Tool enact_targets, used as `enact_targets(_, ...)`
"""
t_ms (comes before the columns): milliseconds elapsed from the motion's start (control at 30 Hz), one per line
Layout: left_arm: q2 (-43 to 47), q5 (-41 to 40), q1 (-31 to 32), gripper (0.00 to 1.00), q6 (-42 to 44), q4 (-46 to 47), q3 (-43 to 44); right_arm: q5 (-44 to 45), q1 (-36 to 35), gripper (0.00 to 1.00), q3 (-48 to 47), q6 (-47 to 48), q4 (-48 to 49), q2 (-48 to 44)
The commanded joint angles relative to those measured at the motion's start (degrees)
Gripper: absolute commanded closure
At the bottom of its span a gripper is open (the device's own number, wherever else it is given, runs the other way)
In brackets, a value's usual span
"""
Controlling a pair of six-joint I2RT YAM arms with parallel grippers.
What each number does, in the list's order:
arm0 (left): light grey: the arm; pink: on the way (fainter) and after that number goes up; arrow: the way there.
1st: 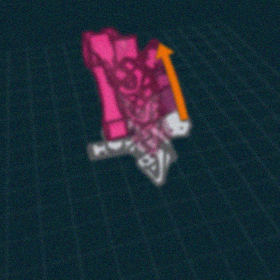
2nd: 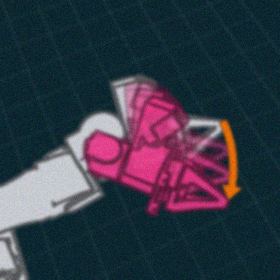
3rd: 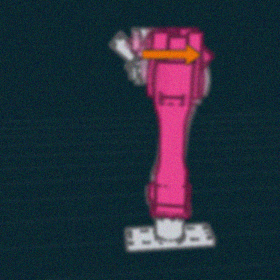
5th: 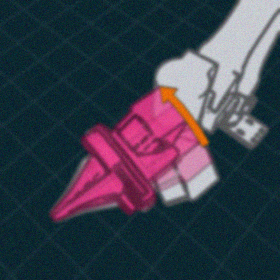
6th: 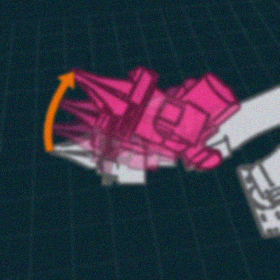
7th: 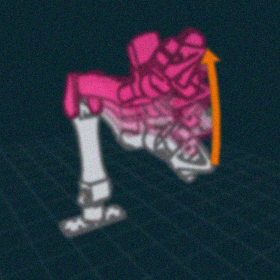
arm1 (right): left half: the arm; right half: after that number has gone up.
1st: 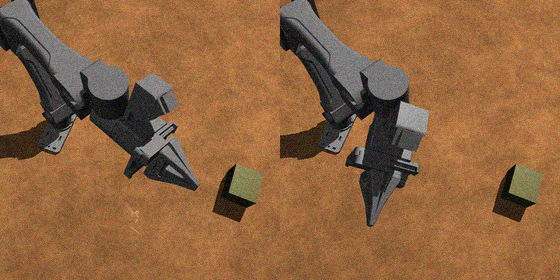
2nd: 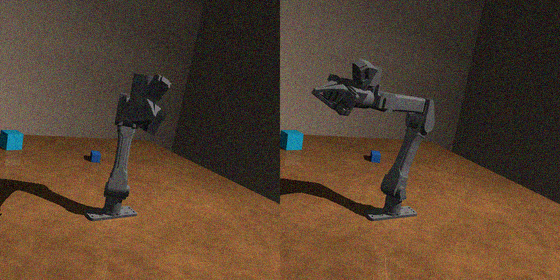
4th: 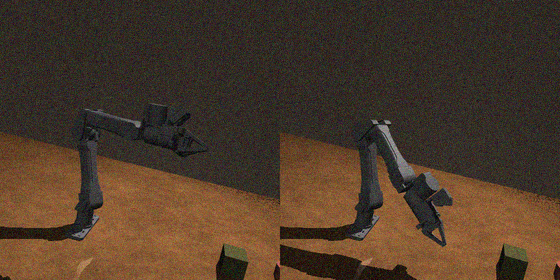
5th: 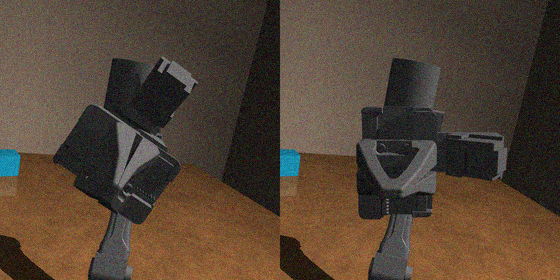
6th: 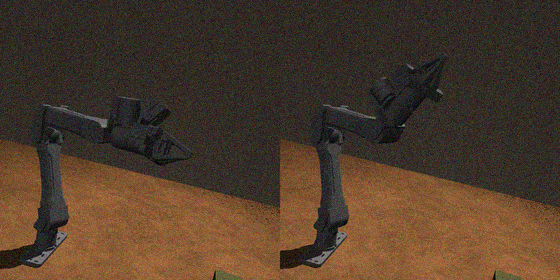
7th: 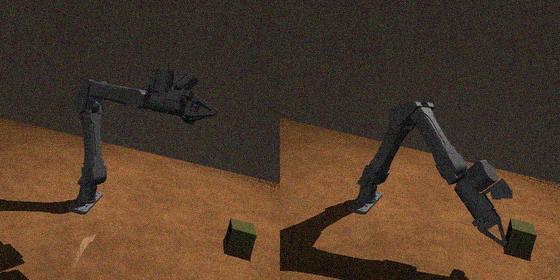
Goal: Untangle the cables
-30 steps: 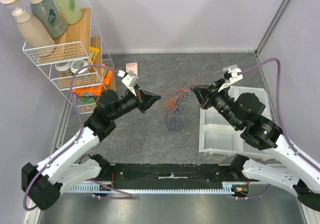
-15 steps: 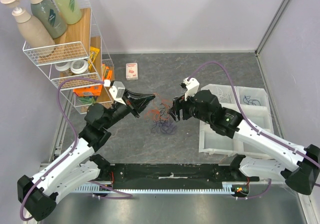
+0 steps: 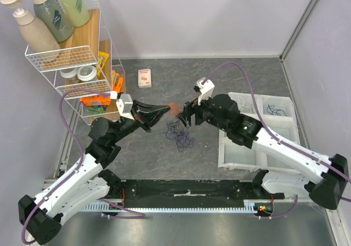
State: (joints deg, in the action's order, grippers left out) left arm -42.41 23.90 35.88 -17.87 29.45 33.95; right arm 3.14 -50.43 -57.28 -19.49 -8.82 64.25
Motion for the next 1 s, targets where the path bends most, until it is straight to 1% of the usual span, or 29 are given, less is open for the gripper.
enact_targets(0, 1.63, 4.05, 0.33, 0.98, 1.61, 6.4, -0.91, 5.12, -0.1, 0.21, 0.58, -4.94, 6.79, 4.74)
enact_targets(67, 2.16, 2.83, 0.42, 0.98, 1.96, 6.06, -1.0, 3.9, -0.1, 0.3, 2.51, -6.43, 8.29, 5.97)
enact_targets(100, 2.51, 0.99, 0.42, 0.99, 2.13, 5.01, -0.82, 3.55, -0.19, 0.34, 3.56, -7.05, 8.38, 6.15)
enact_targets(133, 3.03, -0.59, 0.42, 0.98, 2.57, 3.7, -0.73, 3.28, -0.1, 0.37, 6.1, -8.1, 10.47, 6.06)
enact_targets(167, 3.47, -2.52, 0.33, 0.98, 3.01, 2.81, -0.82, 3.19, -0.1, 0.44, 8.3, -8.63, 11.36, 5.72)
enact_targets(200, 4.0, -4.28, 0.25, 0.98, 3.19, 2.19, -0.82, 3.1, -0.1, 0.55, 10.32, -8.81, 12.06, 5.1)
enact_targets(267, 4.27, -10.08, 0.33, 0.98, 2.84, -0.17, -0.56, 3.45, -0.1, 0.71, 13.75, -8.9, 12.51, 3.61)
enact_targets(300, 4.09, -11.58, 0.25, 0.98, 2.75, -1.66, -0.12, 3.54, -0.1, 0.72, 14.81, -8.64, 12.6, 2.56)
enact_targets(333, 3.92, -12.38, 0.33, 0.98, 2.75, -2.72, 0.32, 3.11, -0.1, 0.71, 15.69, -8.2, 12.86, 1.24)
enact_targets(367, 3.74, -12.56, 0.33, 0.98, 2.75, -3.34, 0.84, 2.15, -0.19, 0.68, 16.23, -7.24, 12.95, -0.34)
enact_targets(500, 2.43, -10.72, 0.24, 0.98, 1.87, -3.88, 1.46, 0.55, -0.02, 0.49, 16.32, -4.34, 12.08, -5.26)
enact_targets(600, 1.9, -10.19, 0.25, 0.98, 1.43, -3.79, 1.47, 3.53, -0.1, 0.39, 15.88, -3.81, 11.37, -8.52)
enact_targets(633, 1.81, -9.93, 0.24, 0.98, 1.35, -3.7, 1.47, 5.11, -0.19, 0.34, 15.88, -4.07, 11.8, -9.31)
enact_targets(667, 1.72, -9.75, 0.24, 0.98, 1.26, -3.61, 1.47, 6.52, -0.1, 0.32, 15.62, -4.77, 12.68, -10.01)
enact_targets(700, 1.63, -9.49, 0.24, 0.98, 1.17, -3.53, 1.55, 7.84, -0.1, 0.3, 15.09, -5.29, 13.38, -10.37)
enact_targets(800, 1.55, -9.4, 0.25, 0.98, 1.17, -3.52, 1.47, 8.29, -0.02, 0.37, 13.69, -6.35, 17.07, -9.94)
enact_targets(867, 1.63, -9.22, 0.33, 0.98, 1.26, -3.35, 1.29, 7.33, -0.1, 0.41, 13.25, -7.05, 20.67, -8.88)
enact_targets(967, 1.28, -8.87, 0.24, 0.98, 1.43, -3.17, 1.46, 3.38, -0.1, 0.42, 13.07, -7.06, 25.51, -6.33)
